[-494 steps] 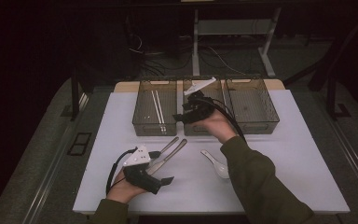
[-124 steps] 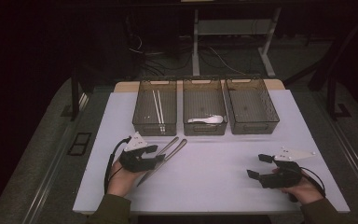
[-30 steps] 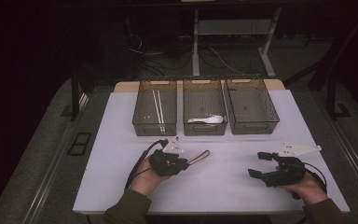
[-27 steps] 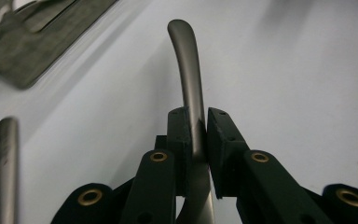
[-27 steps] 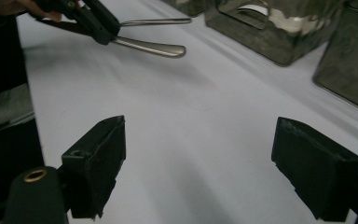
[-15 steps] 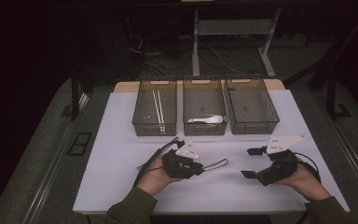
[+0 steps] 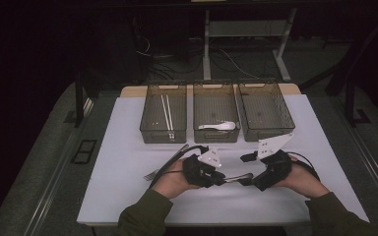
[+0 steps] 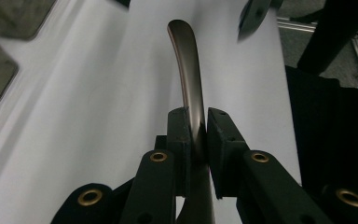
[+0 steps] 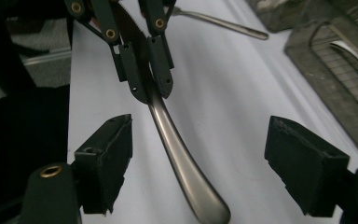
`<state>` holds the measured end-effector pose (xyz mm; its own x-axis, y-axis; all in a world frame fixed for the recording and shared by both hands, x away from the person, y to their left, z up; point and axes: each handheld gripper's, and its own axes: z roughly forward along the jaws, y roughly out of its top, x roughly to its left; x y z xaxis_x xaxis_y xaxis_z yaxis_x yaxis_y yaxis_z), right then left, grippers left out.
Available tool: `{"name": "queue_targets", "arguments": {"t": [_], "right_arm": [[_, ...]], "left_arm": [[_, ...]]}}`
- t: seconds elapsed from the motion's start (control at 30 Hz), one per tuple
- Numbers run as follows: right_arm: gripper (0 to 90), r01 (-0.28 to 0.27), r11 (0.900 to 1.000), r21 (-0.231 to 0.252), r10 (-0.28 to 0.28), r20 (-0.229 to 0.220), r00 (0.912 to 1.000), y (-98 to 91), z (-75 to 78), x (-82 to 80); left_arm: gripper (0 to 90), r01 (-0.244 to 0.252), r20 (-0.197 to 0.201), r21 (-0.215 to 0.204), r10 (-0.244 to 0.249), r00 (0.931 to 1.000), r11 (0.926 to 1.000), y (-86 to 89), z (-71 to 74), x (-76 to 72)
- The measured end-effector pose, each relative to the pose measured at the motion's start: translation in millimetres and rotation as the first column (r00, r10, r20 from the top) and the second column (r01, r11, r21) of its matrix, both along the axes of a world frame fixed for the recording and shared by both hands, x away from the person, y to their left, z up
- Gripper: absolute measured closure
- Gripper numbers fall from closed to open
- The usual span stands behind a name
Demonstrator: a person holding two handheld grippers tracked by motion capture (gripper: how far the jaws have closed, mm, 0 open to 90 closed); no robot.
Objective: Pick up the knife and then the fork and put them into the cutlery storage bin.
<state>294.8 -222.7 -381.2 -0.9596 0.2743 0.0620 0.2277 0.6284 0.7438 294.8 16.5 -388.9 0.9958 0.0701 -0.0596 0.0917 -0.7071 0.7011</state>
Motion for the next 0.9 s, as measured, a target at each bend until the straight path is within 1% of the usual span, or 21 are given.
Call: {"name": "queue_targets", "arguments": {"t": [0.03, 0.07, 0.1, 0.17, 0.3, 0.37, 0.4, 0.47, 0.53, 0.6, 0.63, 0.67, 0.7, 0.73, 0.77, 0.8, 0.87, 0.9], "right_arm": [[26.3, -0.010, 0.9999, -0.008, 0.010, -0.004, 0.9999, 2.4, -0.7, -0.2], [28.0, -0.028, 0.9993, -0.026, 0.028, 0.005, 0.9996, 4.0, -1.4, 0.6], [29.9, -0.054, 0.9977, -0.042, 0.055, 0.015, 0.9984, 5.8, -2.6, 1.7], [34.4, -0.087, 0.9942, -0.063, 0.088, 0.005, 0.9961, 10.6, -4.6, 1.1], [45.3, -0.147, 0.9825, -0.115, 0.147, -0.009, 0.9891, 21.7, -9.7, -0.5], [50.1, -0.170, 0.9762, -0.135, 0.169, -0.016, 0.9854, 26.9, -12.7, -0.5], [52.2, -0.187, 0.9723, -0.141, 0.187, -0.013, 0.9823, 29.4, -14.2, 0.6], [57.7, -0.201, 0.9670, -0.156, 0.201, -0.019, 0.9794, 34.0, -15.5, 0.1], [61.4, -0.215, 0.9619, -0.169, 0.214, -0.024, 0.9766, 38.2, -16.2, -0.6], [63.8, -0.222, 0.9573, -0.185, 0.221, -0.030, 0.9749, 42.0, -16.9, -1.9], [66.5, -0.228, 0.9544, -0.193, 0.227, -0.027, 0.9735, 43.6, -17.4, -2.1], [68.0, -0.232, 0.9530, -0.194, 0.231, -0.028, 0.9725, 44.9, -17.8, -2.5], [68.6, -0.235, 0.9510, -0.201, 0.233, -0.032, 0.9719, 46.0, -18.4, -3.0], [70.6, -0.232, 0.9491, -0.213, 0.230, -0.035, 0.9725, 46.9, -18.8, -4.0], [73.3, -0.230, 0.9492, -0.215, 0.224, -0.051, 0.9732, 47.4, -19.0, -5.3], [74.6, -0.236, 0.9477, -0.215, 0.229, -0.055, 0.9718, 47.5, -19.3, -5.4], [76.1, -0.241, 0.9453, -0.220, 0.235, -0.052, 0.9705, 48.2, -19.1, -6.7], [77.2, -0.249, 0.9421, -0.225, 0.244, -0.049, 0.9685, 48.4, -18.9, -7.1]], "left_arm": [[79.5, 0.012, 0.004, 0.000, -0.011, 0.9999, 0.9999, -0.4, 0.6, -0.1], [79.5, 0.022, 0.009, 0.005, -0.022, 0.9997, 0.9997, -0.5, 1.0, -0.1], [79.4, 0.020, 0.010, 0.005, -0.020, 0.9997, 0.9998, -0.8, 1.1, -1.4], [79.5, 0.032, 0.018, 0.016, -0.033, 0.9993, 0.9994, -0.9, 1.7, -2.0], [79.4, 0.054, 0.039, 0.024, -0.055, 0.9977, 0.9982, -1.1, 2.1, -2.5], [79.4, 0.051, 0.025, 0.027, -0.052, 0.9983, 0.9983, -1.3, 2.0, -4.3], [79.5, 0.053, 0.024, 0.031, -0.054, 0.9983, 0.9981, -1.5, 2.2, -5.0], [79.4, 0.068, 0.040, 0.035, -0.070, 0.9967, 0.9971, -2.4, 2.7, -4.5], [79.4, 0.069, 0.034, 0.037, -0.070, 0.9970, 0.9969, -3.0, 3.0, -6.1], [79.5, 0.078, 0.048, 0.037, -0.079, 0.9957, 0.9963, -3.7, 3.9, -5.9], [79.4, 0.079, 0.047, 0.039, -0.081, 0.9956, 0.9961, -3.9, 4.3, -6.4], [79.4, 0.082, 0.050, 0.038, -0.083, 0.9953, 0.9959, -4.2, 4.7, -6.6], [79.4, 0.081, 0.045, 0.035, -0.083, 0.9956, 0.9961, -4.3, 4.8, -7.2], [79.4, 0.086, 0.050, 0.038, -0.088, 0.9949, 0.9955, -4.5, 5.1, -7.4], [79.5, 0.084, 0.052, 0.041, -0.086, 0.9949, 0.9956, -4.8, 5.2, -7.7], [79.4, 0.087, 0.053, 0.044, -0.089, 0.9946, 0.9952, -4.8, 5.2, -7.6], [79.4, 0.092, 0.053, 0.043, -0.094, 0.9941, 0.9948, -5.1, 4.9, -8.0], [79.4, 0.088, 0.055, 0.039, -0.090, 0.9944, 0.9953, -5.5, 4.5, -8.7]]}}
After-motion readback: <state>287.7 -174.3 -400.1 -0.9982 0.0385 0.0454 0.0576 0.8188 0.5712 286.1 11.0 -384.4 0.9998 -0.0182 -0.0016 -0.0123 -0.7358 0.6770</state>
